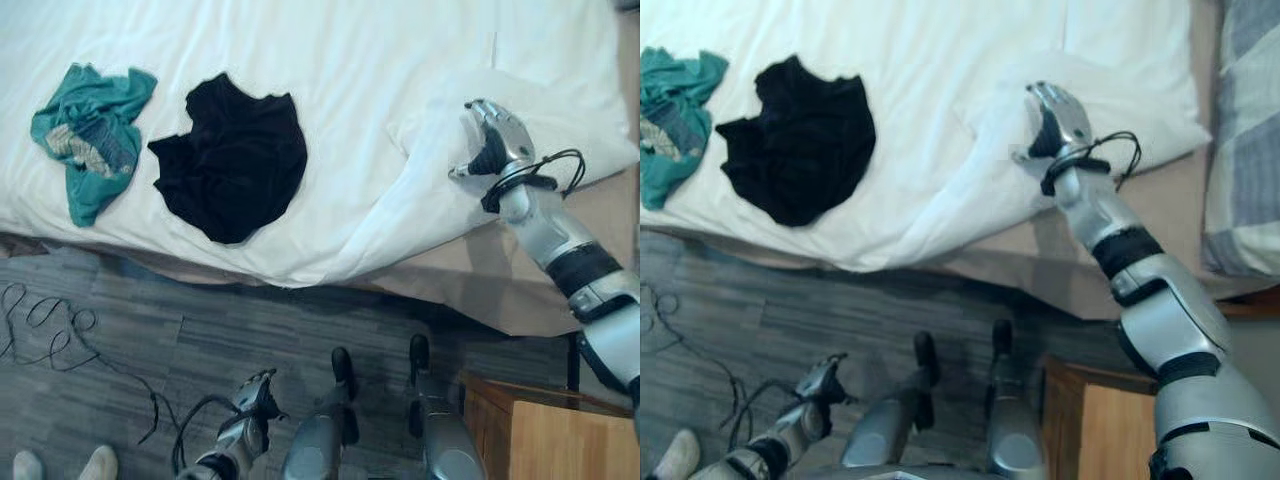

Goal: Tidy up the quilt and then pick up the clothes from the bed and put them into the laundry hamper.

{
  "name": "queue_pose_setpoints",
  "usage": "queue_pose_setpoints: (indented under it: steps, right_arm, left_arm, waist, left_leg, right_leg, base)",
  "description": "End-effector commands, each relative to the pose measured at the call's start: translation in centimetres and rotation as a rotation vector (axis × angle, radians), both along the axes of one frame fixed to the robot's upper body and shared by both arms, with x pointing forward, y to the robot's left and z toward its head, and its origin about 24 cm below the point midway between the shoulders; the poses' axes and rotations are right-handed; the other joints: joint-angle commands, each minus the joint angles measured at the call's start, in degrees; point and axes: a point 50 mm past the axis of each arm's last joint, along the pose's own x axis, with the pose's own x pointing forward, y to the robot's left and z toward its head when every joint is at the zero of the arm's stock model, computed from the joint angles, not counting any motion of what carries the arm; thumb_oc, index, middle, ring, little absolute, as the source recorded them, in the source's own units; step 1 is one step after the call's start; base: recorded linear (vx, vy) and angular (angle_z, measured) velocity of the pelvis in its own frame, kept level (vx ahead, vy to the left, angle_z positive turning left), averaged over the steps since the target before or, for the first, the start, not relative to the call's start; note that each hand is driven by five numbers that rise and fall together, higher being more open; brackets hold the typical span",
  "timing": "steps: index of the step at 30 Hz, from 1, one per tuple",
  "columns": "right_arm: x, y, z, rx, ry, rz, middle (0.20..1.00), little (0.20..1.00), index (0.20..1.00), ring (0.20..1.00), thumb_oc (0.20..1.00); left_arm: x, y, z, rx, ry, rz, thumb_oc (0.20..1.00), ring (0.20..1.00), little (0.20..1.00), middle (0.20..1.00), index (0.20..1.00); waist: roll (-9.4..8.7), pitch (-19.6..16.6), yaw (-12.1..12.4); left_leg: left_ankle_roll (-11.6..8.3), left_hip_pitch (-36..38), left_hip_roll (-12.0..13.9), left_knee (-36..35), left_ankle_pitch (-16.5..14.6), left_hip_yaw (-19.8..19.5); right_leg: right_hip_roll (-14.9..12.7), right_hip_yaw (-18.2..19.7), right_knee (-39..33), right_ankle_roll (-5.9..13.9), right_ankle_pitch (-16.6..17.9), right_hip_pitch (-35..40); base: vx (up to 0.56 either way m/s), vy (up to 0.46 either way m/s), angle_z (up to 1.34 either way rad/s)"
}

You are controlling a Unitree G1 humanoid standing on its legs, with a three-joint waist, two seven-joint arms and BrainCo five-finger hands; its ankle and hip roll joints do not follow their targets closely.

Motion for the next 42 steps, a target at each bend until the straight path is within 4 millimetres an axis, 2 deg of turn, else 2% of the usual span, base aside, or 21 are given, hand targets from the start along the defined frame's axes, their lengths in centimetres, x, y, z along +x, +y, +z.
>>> queue_pose_setpoints:
  steps: [1,7,10,11,12,13,14,18,19,21,22,23,25,29,32,33,35,36,37,38,42]
  right_arm:
    - [1.2,-0.2,1.1,-0.085,0.019,-0.083,0.2,0.2,0.2,0.2,0.2]
    - [1.2,-2.0,-2.3,-0.057,0.137,-0.172,0.2,0.2,0.2,0.2,0.2]
    - [-0.4,-4.2,-6.2,0.05,0.204,-0.191,0.2,0.2,0.2,0.2,0.2]
    - [-1.3,-4.7,-7.8,0.101,0.221,-0.182,0.319,0.319,0.319,0.319,0.319]
    - [-2.6,-5.1,-9.7,0.165,0.241,-0.17,1.0,1.0,1.0,1.0,1.0]
    - [-2.7,-5.2,-9.9,0.167,0.245,-0.173,1.0,1.0,1.0,1.0,1.0]
    - [-5.4,-6.1,-12.7,0.285,0.264,-0.169,1.0,1.0,1.0,1.0,1.0]
    - [-10.8,-9.0,-16.8,0.425,0.295,-0.264,1.0,1.0,1.0,1.0,1.0]
    - [-13.8,-9.9,-19.2,0.496,0.328,-0.328,1.0,1.0,1.0,1.0,1.0]
    - [-16.6,-10.3,-21.9,0.598,0.376,-0.407,1.0,1.0,1.0,1.0,1.0]
    - [-16.6,-10.3,-21.9,0.599,0.376,-0.408,1.0,1.0,1.0,1.0,1.0]
    - [-18.8,-10.0,-24.6,0.675,0.437,-0.49,1.0,1.0,1.0,1.0,1.0]
    - [-21.3,-9.9,-27.2,0.731,0.506,-0.591,1.0,1.0,1.0,1.0,1.0]
    - [-23.5,-10.7,-28.9,0.799,0.511,-0.757,1.0,1.0,1.0,1.0,1.0]
    - [-22.5,-12.3,-26.6,0.79,0.368,-0.764,1.0,1.0,1.0,1.0,1.0]
    - [-21.6,-12.6,-25.2,0.739,0.316,-0.723,0.2,0.2,0.2,0.2,0.2]
    - [-19.6,-13.1,-21.7,0.639,0.189,-0.625,0.2,0.2,0.2,0.2,0.2]
    - [-19.6,-13.1,-21.7,0.639,0.189,-0.625,0.2,0.2,0.2,0.2,0.2]
    - [-17.1,-12.9,-17.1,0.532,0.032,-0.498,0.2,0.2,0.2,0.2,0.2]
    - [-15.7,-12.5,-14.7,0.49,-0.044,-0.437,0.2,0.2,0.2,0.2,0.2]
    - [-12.0,-10.1,-8.3,0.418,-0.229,-0.249,0.2,0.2,0.2,0.2,0.2]
  left_arm:
    - [1.8,0.9,1.1,0.045,-0.059,-0.016,1.0,1.0,1.0,1.0,1.0]
    - [1.1,0.1,0.4,0.043,-0.026,-0.029,1.0,1.0,1.0,1.0,1.0]
    - [-0.1,0.4,-0.3,0.052,0.024,0.01,1.0,1.0,1.0,1.0,1.0]
    - [-0.5,0.6,-0.5,0.057,0.043,0.026,1.0,1.0,1.0,1.0,1.0]
    - [-1.0,0.6,-0.8,0.057,0.062,0.044,1.0,1.0,1.0,1.0,1.0]
    - [-1.2,0.7,-0.8,0.06,0.065,0.041,1.0,1.0,1.0,1.0,1.0]
    - [-1.9,1.3,-1.1,0.067,0.1,0.088,1.0,1.0,1.0,1.0,1.0]
    - [-3.5,2.7,-1.5,0.097,0.161,0.14,1.0,1.0,1.0,1.0,1.0]
    - [-4.4,3.1,-1.8,0.103,0.19,0.169,1.0,1.0,1.0,1.0,1.0]
    - [-5.2,3.2,-2.0,0.102,0.213,0.19,1.0,1.0,1.0,1.0,1.0]
    - [-5.2,3.2,-2.0,0.103,0.213,0.19,1.0,1.0,1.0,1.0,1.0]
    - [-5.7,3.2,-2.2,0.097,0.227,0.211,1.0,1.0,1.0,1.0,1.0]
    - [-5.8,3.4,-2.2,0.093,0.217,0.236,1.0,1.0,1.0,1.0,1.0]
    - [-5.6,3.3,-2.0,0.074,0.186,0.257,1.0,1.0,1.0,1.0,1.0]
    - [-5.3,2.7,-2.0,0.056,0.168,0.246,1.0,1.0,1.0,1.0,1.0]
    - [-5.3,2.5,-2.1,0.051,0.17,0.236,1.0,1.0,1.0,1.0,1.0]
    - [-5.3,2.2,-2.1,0.05,0.172,0.213,1.0,1.0,1.0,1.0,1.0]
    - [-5.3,2.2,-2.1,0.05,0.172,0.213,1.0,1.0,1.0,1.0,1.0]
    - [-5.4,2.0,-2.2,0.053,0.185,0.179,1.0,1.0,1.0,1.0,1.0]
    - [-5.3,2.0,-2.2,0.058,0.189,0.163,1.0,1.0,1.0,1.0,1.0]
    - [-4.6,2.4,-1.9,0.081,0.18,0.129,1.0,1.0,1.0,1.0,1.0]
  waist:
    - [-2.24,0.3,1.6]
    - [-2.36,-0.2,1.1]
    - [-3.39,-1.4,-0.3]
    - [-3.88,-1.8,-1.0]
    - [-4.44,-2.3,-1.8]
    - [-4.51,-2.4,-1.6]
    - [-5.49,-3.3,-3.1]
    - [-6.67,-5.4,-4.8]
    - [-7.08,-6.4,-6.0]
    - [-7.42,-7.4,-7.0]
    - [-7.49,-7.5,-6.9]
    - [-7.59,-8.1,-8.1]
    - [-7.75,-8.8,-8.9]
    - [-8.0,-9.8,-9.8]
    - [-8.01,-9.7,-10.0]
    - [-7.93,-9.6,-9.9]
    - [-7.82,-9.3,-9.6]
    - [-7.81,-9.3,-9.6]
    - [-7.68,-8.8,-9.0]
    - [-7.59,-8.5,-8.5]
    - [-7.11,-6.8,-6.1]
  left_leg:
    - [-5.19,1.0,3.4,-0.3,-3.9,-0.1]
    - [-5.41,1.5,3.6,-0.3,-3.7,-0.6]
    - [-5.4,3.0,3.9,-0.3,-4.5,-0.2]
    - [-5.34,3.7,4.0,-0.3,-5.0,0.1]
    - [-5.29,4.4,4.1,-0.3,-5.5,0.5]
    - [-5.29,4.5,4.0,-0.3,-5.5,0.5]
    - [-5.08,5.9,4.1,-0.3,-6.4,1.3]
    - [-4.86,8.1,4.3,-0.3,-7.9,3.2]
    - [-4.8,9.4,4.5,-0.3,-8.6,4.1]
    - [-4.68,10.7,4.5,-0.3,-9.2,4.8]
    - [-4.68,10.4,4.5,-0.3,-9.0,4.9]
    - [-4.65,11.8,4.6,-0.3,-9.7,5.7]
    - [-4.6,12.9,4.7,-0.3,-10.2,6.5]
    - [-4.49,13.9,4.5,-0.3,-10.6,7.3]
    - [-4.38,14.6,4.5,-0.3,-10.9,7.5]
    - [-4.32,14.8,4.4,-0.3,-11.0,7.5]
    - [-4.22,15.0,4.3,-0.3,-11.1,7.2]
    - [-4.23,14.9,4.3,-0.3,-11.1,7.2]
    - [-4.11,15.2,4.2,-0.3,-11.5,6.8]
    - [-4.08,14.8,4.2,-0.3,-11.2,6.6]
    - [-4.07,13.2,4.1,-0.3,-10.4,5.4]
  right_leg:
    - [-3.4,2.0,4.1,4.59,-11.4,0.6]
    - [-2.9,1.7,4.6,4.25,-12.0,1.3]
    - [-2.9,1.4,3.8,4.27,-12.0,3.0]
    - [-3.0,1.4,3.3,4.35,-11.9,3.7]
    - [-3.1,1.5,2.7,4.48,-11.7,4.4]
    - [-3.1,1.4,2.6,4.5,-11.7,4.6]
    - [-3.2,1.8,1.7,4.75,-11.2,5.5]
    - [-3.4,2.6,0.6,5.35,-10.5,6.8]
    - [-3.6,2.9,0.5,5.58,-10.7,7.9]
    - [-3.6,3.3,0.4,5.71,-10.8,8.7]
    - [-3.6,3.4,0.4,5.66,-10.6,8.4]
    - [-3.6,3.9,0.4,5.87,-10.9,9.3]
    - [-3.6,4.4,0.3,6.0,-11.1,9.7]
    - [-3.7,5.4,0.2,6.16,-11.0,10.0]
    - [-3.9,5.3,0.3,6.26,-11.0,10.4]
    - [-4.0,5.4,0.4,6.29,-11.1,10.5]
    - [-4.0,5.3,0.6,6.27,-11.2,10.6]
    - [-4.0,5.3,0.6,6.26,-11.1,10.5]
    - [-4.2,5.1,1.0,6.31,-11.5,10.7]
    - [-4.2,5.1,1.1,6.19,-11.3,10.3]
    - [-4.2,4.8,1.8,5.93,-11.5,9.0]
  base:
    - [-0.02,-0.04,0.06]
    - [0.0,0.007,0.08]
    - [0.04,0.039,0.09]
    - [0.07,0.028,0.06]
    - [0.06,0.019,0.0]
    - [0.08,0.029,-0.04]
    - [0.09,0.037,-0.14]
    - [0.08,0.048,-0.26]
    - [0.14,0.077,-0.39]
    - [0.09,0.054,-0.27]
    - [0.08,0.069,-0.41]
    - [0.07,0.073,-0.39]
    - [0.08,0.078,-0.28]
    - [0.05,0.049,-0.25]
    - [0.05,0.044,-0.13]
    - [0.03,0.026,-0.12]
    - [0.0,0.0,0.0]
    - [0.0,0.0,0.0]
    - [0.0,-0.01,0.03]
    - [0.01,-0.013,0.04]
    - [-0.05,-0.037,0.02]
